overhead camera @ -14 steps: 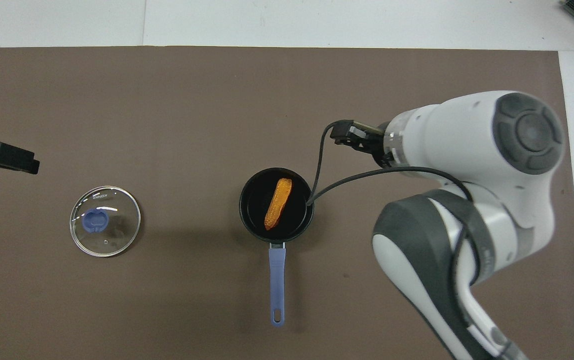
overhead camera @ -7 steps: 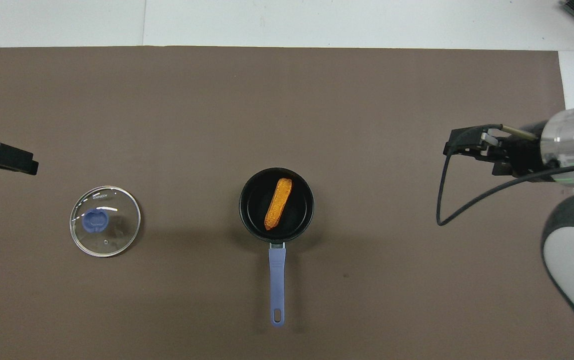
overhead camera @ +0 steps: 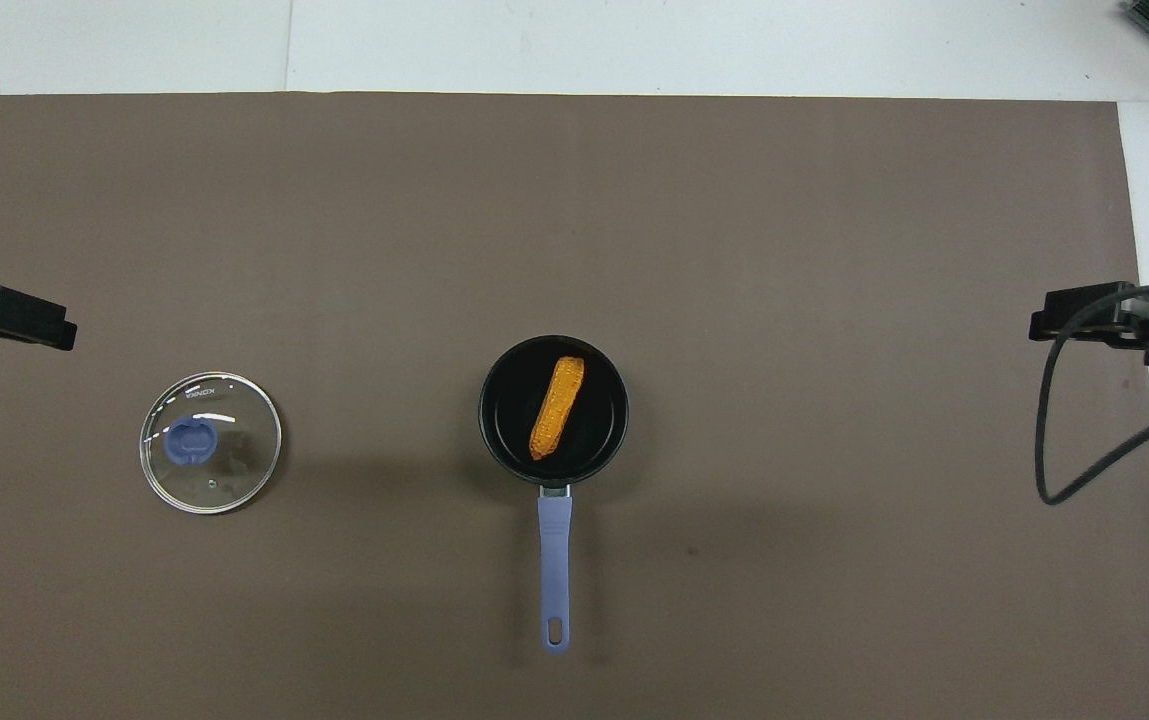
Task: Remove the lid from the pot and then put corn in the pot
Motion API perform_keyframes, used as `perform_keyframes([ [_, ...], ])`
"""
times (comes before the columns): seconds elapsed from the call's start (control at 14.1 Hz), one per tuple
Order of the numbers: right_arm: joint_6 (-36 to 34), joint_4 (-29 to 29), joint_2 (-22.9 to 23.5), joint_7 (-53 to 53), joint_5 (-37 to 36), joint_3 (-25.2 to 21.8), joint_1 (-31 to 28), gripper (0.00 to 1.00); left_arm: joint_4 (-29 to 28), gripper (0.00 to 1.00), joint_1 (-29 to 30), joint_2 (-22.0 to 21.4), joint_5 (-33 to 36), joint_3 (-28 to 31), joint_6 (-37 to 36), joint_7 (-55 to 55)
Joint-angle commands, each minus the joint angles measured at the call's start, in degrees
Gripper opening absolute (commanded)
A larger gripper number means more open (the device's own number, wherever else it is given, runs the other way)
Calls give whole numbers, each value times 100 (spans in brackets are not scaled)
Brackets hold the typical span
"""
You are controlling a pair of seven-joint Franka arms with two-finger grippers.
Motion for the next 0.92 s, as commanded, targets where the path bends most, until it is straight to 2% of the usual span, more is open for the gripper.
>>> perform_keyframes([
  [0.0,-558,704,446,-349,-122,-19,-198,100,115,100,40,52,22,-13,-134,23],
  [0.14,-718,1118,675,-456,-122,-28,-215,100,115,100,40,52,22,-13,-134,23],
  [0.35,-1051,1444,843,-465,-61,-28,-321,100,115,100,40,60,22,-13,-134,23],
  [0.85,-1140,1383,773,-456,1,-37,-417,100,115,100,40,52,22,-13,-134,23],
])
